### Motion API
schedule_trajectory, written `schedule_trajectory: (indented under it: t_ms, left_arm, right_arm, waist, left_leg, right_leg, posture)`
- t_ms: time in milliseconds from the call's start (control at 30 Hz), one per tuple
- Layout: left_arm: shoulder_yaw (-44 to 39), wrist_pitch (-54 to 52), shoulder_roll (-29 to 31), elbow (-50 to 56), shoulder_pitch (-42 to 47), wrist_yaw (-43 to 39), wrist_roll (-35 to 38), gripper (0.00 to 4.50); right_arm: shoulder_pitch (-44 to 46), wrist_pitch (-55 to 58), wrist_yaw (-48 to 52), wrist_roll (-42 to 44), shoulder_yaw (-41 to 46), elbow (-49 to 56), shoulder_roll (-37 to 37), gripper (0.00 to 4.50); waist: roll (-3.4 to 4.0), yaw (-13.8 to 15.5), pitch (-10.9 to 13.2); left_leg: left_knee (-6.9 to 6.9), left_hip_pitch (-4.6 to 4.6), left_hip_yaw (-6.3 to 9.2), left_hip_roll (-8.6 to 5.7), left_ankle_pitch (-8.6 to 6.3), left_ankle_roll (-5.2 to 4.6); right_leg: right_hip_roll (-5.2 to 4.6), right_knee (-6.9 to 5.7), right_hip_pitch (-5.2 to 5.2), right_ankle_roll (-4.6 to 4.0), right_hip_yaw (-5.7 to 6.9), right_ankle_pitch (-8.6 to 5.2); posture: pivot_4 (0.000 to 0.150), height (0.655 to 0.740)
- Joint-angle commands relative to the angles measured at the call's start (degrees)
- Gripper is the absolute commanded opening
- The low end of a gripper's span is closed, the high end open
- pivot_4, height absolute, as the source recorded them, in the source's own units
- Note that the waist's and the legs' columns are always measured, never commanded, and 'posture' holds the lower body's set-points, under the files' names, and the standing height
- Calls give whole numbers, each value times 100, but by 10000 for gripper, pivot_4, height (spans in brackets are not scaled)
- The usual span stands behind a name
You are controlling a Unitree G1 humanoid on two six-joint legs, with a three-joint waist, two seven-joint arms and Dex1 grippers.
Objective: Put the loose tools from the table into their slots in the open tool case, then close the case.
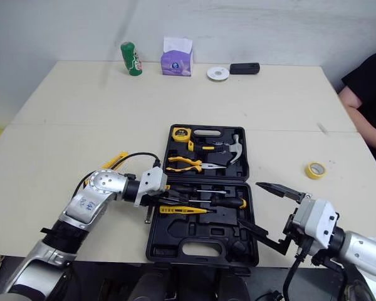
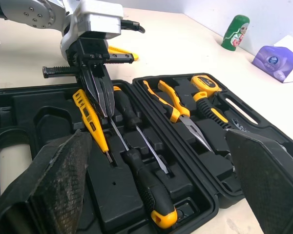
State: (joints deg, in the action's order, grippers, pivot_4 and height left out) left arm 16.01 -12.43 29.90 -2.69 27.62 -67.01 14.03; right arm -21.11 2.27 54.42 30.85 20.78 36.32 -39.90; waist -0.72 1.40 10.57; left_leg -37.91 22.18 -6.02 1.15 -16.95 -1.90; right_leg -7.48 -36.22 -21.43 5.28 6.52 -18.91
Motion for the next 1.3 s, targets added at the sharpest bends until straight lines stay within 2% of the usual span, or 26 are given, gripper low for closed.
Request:
schedule_trajectory:
  t_ms: [33, 167, 333, 667, 933, 1067, 1300]
  left_arm:
    - [-319, -111, -5, 358, 64, -331, 570, 242]
    - [-104, -78, 140, 606, -82, -617, 485, 242]
    - [140, 7, 132, 430, -197, -388, -28, 242]
    - [367, -390, 125, 42, -175, 51, -507, 242]
    - [546, -266, 203, 134, -259, -39, -530, 242]
    - [662, 32, 322, 21, -265, -22, -775, 242]
    - [378, 510, 122, 98, -248, -48, -416, 242]
  right_arm:
    - [-31, -151, 38, 23, 63, 41, 50, 45000]
    - [-35, -190, 43, 13, 45, 8, 58, 45000]
    - [-38, -230, 33, 5, 18, -12, 56, 45000]
    - [-120, -280, 89, 16, 80, -65, 63, 45000]
    - [-211, -393, 148, 14, 138, -211, 46, 45000]
    - [-161, -460, 175, -21, 150, -334, 24, 45000]
    - [-83, -596, 264, -44, 250, -563, -59, 45000]
  waist:
    - [0, -1, 0]
    - [0, -1, 0]
    - [0, 1, 0]
    - [0, 5, 0]
    - [6, 9, -5]
    - [11, 8, -8]
    - [38, 8, -25]
  left_leg:
    - [0, 0, 0, 0, 0, 0]
    - [0, 0, -1, -1, 0, 0]
    - [0, 0, -1, -1, 0, 0]
    - [0, -1, 0, -1, -4, -6]
    - [0, -8, 2, 0, -23, -34]
    - [0, -8, 3, 0, -23, -33]
    - [0, -11, 3, 0, -27, -37]
  right_leg:
    - [0, 1, 0, 0, 0, 0]
    - [0, 2, 1, 0, 0, 0]
    - [1, 3, 1, 1, 0, 0]
    - [-1, 7, 3, 2, -2, 1]
    - [-2, 15, 15, 7, -2, 5]
    - [-2, 18, 16, 7, -1, 5]
    - [-2, 22, 21, 8, -1, 5]
  posture:
    - [1500, 7400]
    - [1500, 7400]
    - [1500, 7400]
    - [1500, 7400]
    - [1500, 7400]
    - [1500, 7400]
    - [1500, 7400]
